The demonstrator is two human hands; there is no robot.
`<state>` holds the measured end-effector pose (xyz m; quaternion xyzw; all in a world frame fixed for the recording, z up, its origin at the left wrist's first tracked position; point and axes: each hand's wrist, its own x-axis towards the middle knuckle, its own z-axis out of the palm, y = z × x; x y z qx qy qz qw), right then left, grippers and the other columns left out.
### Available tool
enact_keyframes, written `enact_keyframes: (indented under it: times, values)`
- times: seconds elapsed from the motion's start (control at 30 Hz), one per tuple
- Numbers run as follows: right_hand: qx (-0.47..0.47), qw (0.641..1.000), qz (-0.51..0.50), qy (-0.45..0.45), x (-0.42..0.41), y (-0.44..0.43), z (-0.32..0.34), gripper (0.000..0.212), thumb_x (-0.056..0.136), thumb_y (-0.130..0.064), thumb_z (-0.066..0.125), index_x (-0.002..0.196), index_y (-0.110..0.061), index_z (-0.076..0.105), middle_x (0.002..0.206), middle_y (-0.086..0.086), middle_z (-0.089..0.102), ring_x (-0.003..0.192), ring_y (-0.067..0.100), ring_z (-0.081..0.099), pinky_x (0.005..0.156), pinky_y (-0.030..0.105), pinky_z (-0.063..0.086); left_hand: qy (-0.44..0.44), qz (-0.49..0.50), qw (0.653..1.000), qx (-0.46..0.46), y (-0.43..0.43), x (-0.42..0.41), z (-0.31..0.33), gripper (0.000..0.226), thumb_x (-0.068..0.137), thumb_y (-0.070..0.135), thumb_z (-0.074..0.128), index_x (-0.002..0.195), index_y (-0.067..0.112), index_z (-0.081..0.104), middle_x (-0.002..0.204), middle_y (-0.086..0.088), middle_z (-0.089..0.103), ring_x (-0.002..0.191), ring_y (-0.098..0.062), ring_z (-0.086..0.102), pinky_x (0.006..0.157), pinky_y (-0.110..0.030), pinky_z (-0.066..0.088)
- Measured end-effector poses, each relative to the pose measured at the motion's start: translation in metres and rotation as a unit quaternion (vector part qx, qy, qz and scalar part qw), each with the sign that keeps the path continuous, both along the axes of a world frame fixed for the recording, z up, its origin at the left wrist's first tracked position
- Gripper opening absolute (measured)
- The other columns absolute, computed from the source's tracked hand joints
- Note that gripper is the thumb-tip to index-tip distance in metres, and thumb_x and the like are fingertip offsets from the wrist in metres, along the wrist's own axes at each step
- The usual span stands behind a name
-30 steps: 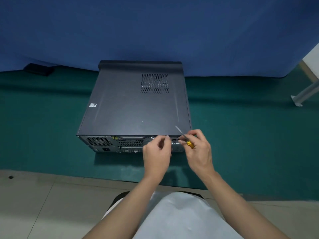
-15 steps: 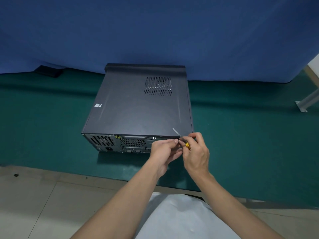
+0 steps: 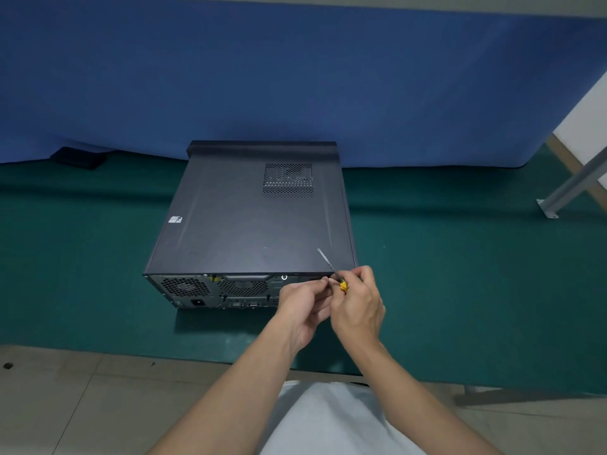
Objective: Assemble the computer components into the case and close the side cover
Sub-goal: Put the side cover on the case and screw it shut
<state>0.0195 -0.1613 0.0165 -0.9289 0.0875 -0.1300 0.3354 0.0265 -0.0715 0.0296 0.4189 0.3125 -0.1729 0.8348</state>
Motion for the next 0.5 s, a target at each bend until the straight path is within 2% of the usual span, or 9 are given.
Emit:
enact_keyframes:
  times: [0.07,0.17,0.23,0.33,0.37,0.5]
  values:
    - [-0.014,1.000,0.006,-0.011,-0.0014,-0.0006,0.0015,0.003,0.086,-0.017,0.066,0.088,-0.016,0.069,0.092,0.000,0.053,0.067,0.028,0.059,0.059,0.035,0.045,-0.003,-0.002,1.000,0.002,-0.0004,0.0001,-0.0006,0.014,0.093,-0.003,0.056,0.092,-0.006,0.070,0.083,-0.018,0.073,0.070,-0.022,0.072,0.058,-0.027,0.056]
    - [-0.079,0.991,0.061,-0.086,-0.0035,-0.0065,0.0016,0.010,0.073,-0.003,0.072,0.079,-0.012,0.070,0.081,0.007,0.057,0.049,0.030,0.054,0.043,0.033,0.042,-0.014,-0.009,1.000,0.016,-0.0020,0.0013,-0.0003,0.016,0.092,-0.006,0.053,0.091,-0.007,0.069,0.087,-0.021,0.071,0.075,-0.026,0.070,0.065,-0.031,0.058]
    - [-0.101,0.985,0.075,-0.114,-0.0034,-0.0096,0.0022,0.010,0.070,-0.003,0.071,0.077,-0.011,0.071,0.078,0.008,0.057,0.045,0.030,0.053,0.039,0.032,0.042,-0.015,-0.007,1.000,0.018,-0.0013,0.0016,0.0002,0.017,0.092,-0.007,0.052,0.091,-0.008,0.068,0.086,-0.022,0.071,0.075,-0.026,0.069,0.065,-0.032,0.058]
    - [-0.048,0.997,0.035,-0.059,-0.0036,-0.0072,0.0002,0.005,0.081,-0.014,0.072,0.085,-0.011,0.070,0.087,0.007,0.057,0.059,0.033,0.058,0.051,0.040,0.048,-0.009,-0.010,1.000,0.007,0.0011,0.0023,0.0020,0.014,0.092,-0.006,0.055,0.091,-0.009,0.068,0.085,-0.021,0.071,0.072,-0.024,0.071,0.064,-0.031,0.058]
    - [-0.023,0.999,0.015,-0.028,-0.0038,-0.0060,-0.0001,0.010,0.085,-0.021,0.071,0.087,-0.011,0.068,0.090,0.006,0.056,0.066,0.033,0.059,0.057,0.041,0.048,-0.005,-0.008,1.000,0.008,0.0016,0.0031,0.0029,0.013,0.092,-0.006,0.055,0.092,-0.010,0.067,0.085,-0.022,0.072,0.072,-0.025,0.071,0.063,-0.031,0.058]
    - [0.006,0.998,-0.051,0.045,-0.0048,-0.0029,0.0027,0.026,0.087,-0.036,0.067,0.090,-0.011,0.061,0.095,0.004,0.053,0.079,0.028,0.057,0.062,0.034,0.040,0.019,-0.011,1.000,0.011,0.0012,0.0050,0.0074,0.007,0.091,-0.006,0.057,0.090,-0.009,0.064,0.086,-0.024,0.072,0.073,-0.027,0.073,0.060,-0.031,0.059]
